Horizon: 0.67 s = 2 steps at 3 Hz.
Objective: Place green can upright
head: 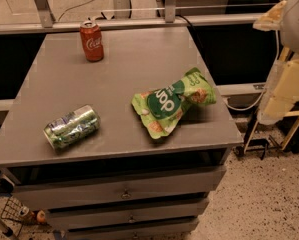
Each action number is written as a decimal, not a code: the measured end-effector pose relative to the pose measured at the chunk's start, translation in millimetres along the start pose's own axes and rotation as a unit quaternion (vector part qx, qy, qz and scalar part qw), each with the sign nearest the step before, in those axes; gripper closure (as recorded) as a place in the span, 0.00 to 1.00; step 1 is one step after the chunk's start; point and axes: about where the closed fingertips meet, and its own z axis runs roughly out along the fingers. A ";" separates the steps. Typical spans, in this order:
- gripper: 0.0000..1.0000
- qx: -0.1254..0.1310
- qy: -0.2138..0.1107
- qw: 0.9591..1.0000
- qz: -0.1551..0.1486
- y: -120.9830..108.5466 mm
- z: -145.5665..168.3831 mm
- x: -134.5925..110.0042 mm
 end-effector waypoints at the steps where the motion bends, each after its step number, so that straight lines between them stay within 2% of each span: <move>1: 0.00 -0.021 -0.027 0.982 -0.185 29.9 15.4 -86.3; 2: 0.00 -0.035 -0.046 0.941 -0.334 59.6 20.3 -157.1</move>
Offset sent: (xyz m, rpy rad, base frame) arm -0.0261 0.2241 -0.0629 -0.2701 0.0672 0.9655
